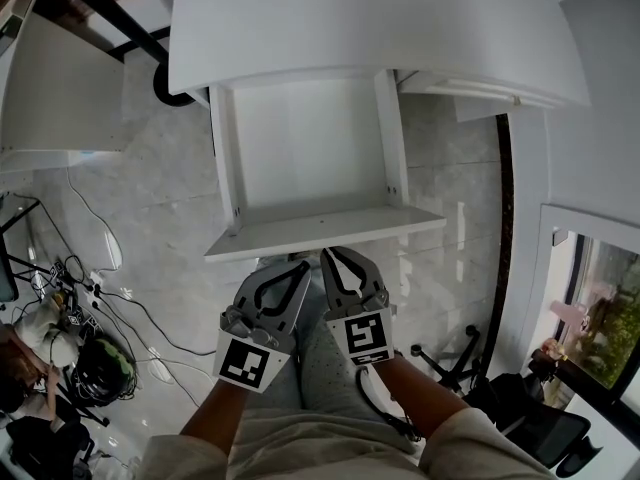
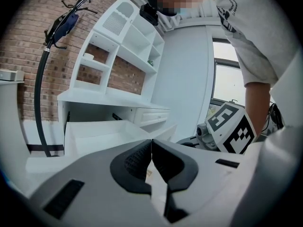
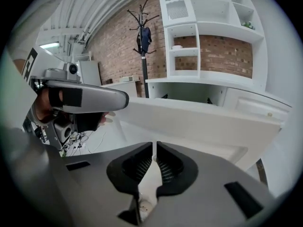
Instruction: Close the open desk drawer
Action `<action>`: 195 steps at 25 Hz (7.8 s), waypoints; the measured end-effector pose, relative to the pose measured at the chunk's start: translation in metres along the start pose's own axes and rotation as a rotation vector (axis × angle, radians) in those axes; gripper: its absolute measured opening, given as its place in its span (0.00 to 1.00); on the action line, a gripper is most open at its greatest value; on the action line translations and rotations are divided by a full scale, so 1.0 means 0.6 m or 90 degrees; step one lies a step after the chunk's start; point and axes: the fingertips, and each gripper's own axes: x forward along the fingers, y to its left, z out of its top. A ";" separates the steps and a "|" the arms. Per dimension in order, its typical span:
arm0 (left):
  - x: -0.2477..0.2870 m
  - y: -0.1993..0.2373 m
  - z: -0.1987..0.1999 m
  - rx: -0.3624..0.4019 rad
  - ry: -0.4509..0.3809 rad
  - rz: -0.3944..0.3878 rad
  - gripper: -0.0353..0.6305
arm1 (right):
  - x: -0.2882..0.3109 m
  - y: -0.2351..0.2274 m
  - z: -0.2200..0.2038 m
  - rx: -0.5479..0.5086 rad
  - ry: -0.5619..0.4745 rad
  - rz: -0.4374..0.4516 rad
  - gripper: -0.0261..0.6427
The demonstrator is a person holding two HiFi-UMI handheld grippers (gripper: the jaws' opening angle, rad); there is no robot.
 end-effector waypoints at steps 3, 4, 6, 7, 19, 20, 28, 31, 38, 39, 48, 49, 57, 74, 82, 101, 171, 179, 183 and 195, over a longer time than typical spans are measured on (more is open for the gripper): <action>0.006 0.001 -0.013 -0.004 -0.001 0.004 0.08 | 0.011 0.003 -0.019 0.020 0.023 -0.005 0.09; 0.009 0.001 -0.016 -0.006 -0.002 0.005 0.08 | 0.014 0.003 -0.024 0.026 0.029 -0.007 0.09; 0.013 0.003 -0.023 -0.012 -0.006 0.007 0.08 | 0.022 0.000 -0.031 0.039 0.038 -0.016 0.09; 0.015 0.004 -0.025 -0.015 -0.008 0.008 0.08 | 0.025 -0.002 -0.034 0.046 0.042 -0.023 0.09; 0.024 0.026 -0.046 -0.021 -0.004 0.015 0.08 | 0.055 -0.007 -0.066 0.129 0.082 -0.064 0.25; 0.025 0.026 -0.047 -0.021 -0.003 0.015 0.08 | 0.058 -0.009 -0.068 0.137 0.084 -0.070 0.26; 0.029 0.025 -0.052 -0.033 -0.002 0.015 0.08 | 0.075 -0.024 -0.067 0.172 0.113 -0.096 0.20; 0.030 0.027 -0.055 -0.041 -0.001 0.020 0.08 | 0.075 -0.024 -0.064 0.170 0.115 -0.091 0.19; 0.033 0.041 -0.056 -0.051 -0.005 0.039 0.08 | 0.087 -0.036 -0.053 0.170 0.107 -0.095 0.19; 0.035 0.046 -0.057 -0.059 -0.007 0.047 0.08 | 0.089 -0.038 -0.051 0.169 0.105 -0.095 0.19; 0.055 0.087 -0.044 -0.119 -0.034 0.089 0.08 | 0.111 -0.055 -0.027 0.168 0.089 -0.094 0.19; 0.057 0.089 -0.041 -0.120 -0.036 0.091 0.08 | 0.113 -0.057 -0.025 0.167 0.088 -0.093 0.19; 0.075 0.117 -0.032 -0.127 -0.039 0.096 0.08 | 0.134 -0.072 -0.010 0.163 0.084 -0.090 0.19; 0.105 0.188 -0.010 -0.154 -0.047 0.114 0.08 | 0.181 -0.104 0.036 0.161 0.080 -0.092 0.19; 0.117 0.212 -0.002 -0.166 -0.052 0.117 0.08 | 0.199 -0.121 0.051 0.164 0.079 -0.101 0.19; 0.130 0.270 0.024 -0.154 -0.064 0.107 0.08 | 0.241 -0.145 0.092 0.165 0.078 -0.122 0.19; 0.244 0.403 0.069 -0.189 -0.003 0.157 0.08 | 0.358 -0.233 0.211 0.165 0.062 -0.078 0.19; 0.230 0.397 0.083 -0.175 -0.008 0.164 0.08 | 0.356 -0.229 0.213 0.149 0.074 -0.075 0.19; 0.220 0.388 0.084 -0.169 -0.007 0.171 0.08 | 0.344 -0.228 0.218 0.140 0.062 -0.074 0.19; 0.165 0.324 0.170 -0.138 -0.039 0.185 0.08 | 0.218 -0.231 0.295 0.122 -0.037 -0.058 0.09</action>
